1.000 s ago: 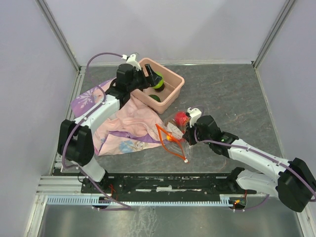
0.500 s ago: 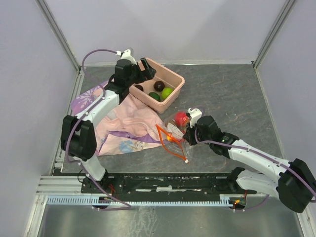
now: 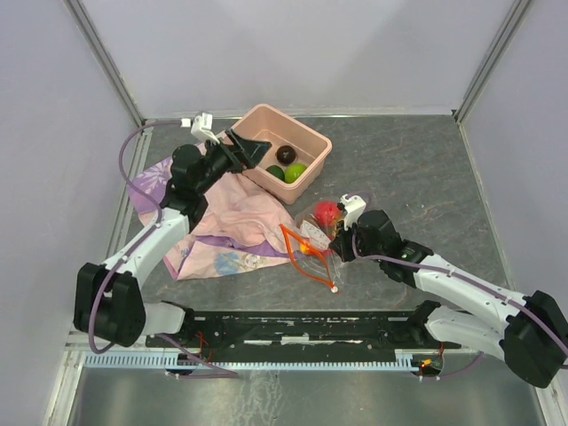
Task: Open the zip-top bag and remove the fake food
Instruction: Place the fake fruit in the bin, then pick up the fake fruit from the zipper food storage bag.
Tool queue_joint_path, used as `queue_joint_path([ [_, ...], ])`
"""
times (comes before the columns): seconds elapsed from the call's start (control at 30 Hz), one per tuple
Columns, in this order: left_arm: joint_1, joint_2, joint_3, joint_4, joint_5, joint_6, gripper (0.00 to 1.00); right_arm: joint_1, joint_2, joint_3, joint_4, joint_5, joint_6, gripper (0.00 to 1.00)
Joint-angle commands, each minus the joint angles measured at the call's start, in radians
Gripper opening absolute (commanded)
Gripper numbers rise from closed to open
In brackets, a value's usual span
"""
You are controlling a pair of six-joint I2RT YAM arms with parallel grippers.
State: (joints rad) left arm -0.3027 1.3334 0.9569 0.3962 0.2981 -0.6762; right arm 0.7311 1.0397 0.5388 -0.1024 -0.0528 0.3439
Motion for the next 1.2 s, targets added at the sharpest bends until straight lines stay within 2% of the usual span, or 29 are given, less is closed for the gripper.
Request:
queue_joint_path([
  [0.0,0.005,-0.096,-0.131,0.159,0.167,-0.142,0.92,0.001,-0.032,-0.012,0.063,-0.016,0.015,0.05],
  [0.13,0.004,-0.213,-0.313,0.260,0.249,-0.207,0.90,0.001,-0.042,-0.016,0.070,-0.021,0.017,0.05],
  [0.33,-0.022,-0.403,-0.547,0.301,0.239,-0.271,0.86,-0.005,-0.049,-0.020,0.081,-0.024,0.022,0.06],
  [0.6,-0.136,-0.631,-0.782,0.304,0.126,-0.337,0.82,-0.026,-0.039,-0.010,0.100,-0.044,0.042,0.06],
  [0.7,-0.207,-0.683,-0.838,0.308,0.054,-0.353,0.76,-0.035,-0.023,-0.012,0.113,-0.059,0.048,0.06],
  [0.87,-0.312,-0.669,-0.873,0.325,-0.031,-0.360,0.65,-0.041,-0.012,-0.016,0.131,-0.071,0.059,0.06],
  [1.17,-0.481,-0.452,-0.859,0.417,-0.141,-0.373,0.49,-0.042,-0.017,-0.027,0.146,-0.080,0.077,0.06],
])
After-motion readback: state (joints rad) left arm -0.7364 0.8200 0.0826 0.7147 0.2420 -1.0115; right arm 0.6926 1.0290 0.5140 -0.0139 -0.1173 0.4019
